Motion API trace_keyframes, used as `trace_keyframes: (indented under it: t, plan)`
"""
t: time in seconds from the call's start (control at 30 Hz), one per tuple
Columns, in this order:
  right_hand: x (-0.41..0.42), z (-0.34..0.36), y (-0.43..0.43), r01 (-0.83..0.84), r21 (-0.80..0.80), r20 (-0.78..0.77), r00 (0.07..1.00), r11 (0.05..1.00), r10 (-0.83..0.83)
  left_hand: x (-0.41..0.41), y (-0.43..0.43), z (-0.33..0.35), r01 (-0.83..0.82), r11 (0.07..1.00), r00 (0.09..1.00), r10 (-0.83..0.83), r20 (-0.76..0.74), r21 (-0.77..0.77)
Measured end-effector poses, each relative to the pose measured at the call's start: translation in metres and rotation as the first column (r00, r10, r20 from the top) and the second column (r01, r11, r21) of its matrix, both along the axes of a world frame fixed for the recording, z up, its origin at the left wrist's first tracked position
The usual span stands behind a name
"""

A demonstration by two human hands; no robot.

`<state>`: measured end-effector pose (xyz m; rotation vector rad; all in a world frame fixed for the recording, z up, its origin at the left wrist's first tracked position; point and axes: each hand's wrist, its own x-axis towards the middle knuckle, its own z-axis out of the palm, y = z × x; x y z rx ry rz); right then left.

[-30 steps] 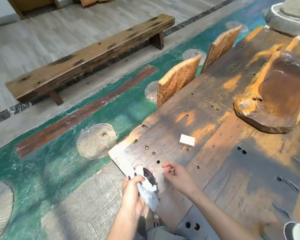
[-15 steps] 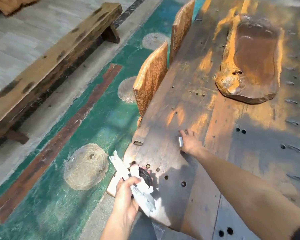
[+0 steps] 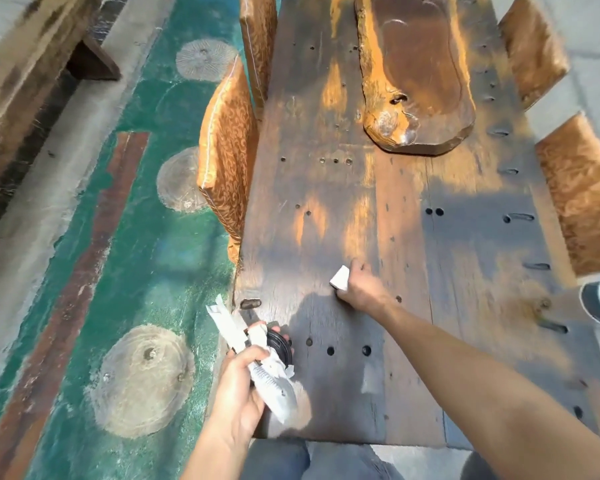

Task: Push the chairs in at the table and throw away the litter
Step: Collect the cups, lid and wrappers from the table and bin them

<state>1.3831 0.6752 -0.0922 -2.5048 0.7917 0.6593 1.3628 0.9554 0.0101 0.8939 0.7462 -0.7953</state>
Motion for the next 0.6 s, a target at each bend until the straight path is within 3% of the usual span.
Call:
trace_keyframes:
  t: [0.17, 0.3, 0.4, 0.6]
  plan:
    - [-0.053, 0.038, 0.003, 0.309, 0.218, 0.066, 0.942, 0.926, -0.33, 0.007, -0.014, -0.005, 0.194, 0.971, 0.981, -0.193, -0.025, 0.138]
    - [-0.108, 0.071, 0.009, 0.362, 0.145, 0.081, 0.923, 0.921, -0.376, 0.002, -0.033, -0.006, 0.322, 0.938, 0.947, -0.319, -0.042, 0.13]
    - [-0.153, 0.086, 0.004, 0.422, 0.059, 0.092, 0.9, 0.904, -0.426, -0.009, -0.06, 0.011, 0.438, 0.894, 0.895, -0.444, 0.047, 0.099]
    - [-0.235, 0.109, -0.036, 0.655, 0.086, 0.14, 0.738, 0.751, -0.66, -0.045, -0.12, 0.027, 0.602, 0.797, 0.795, -0.604, 0.056, 0.057]
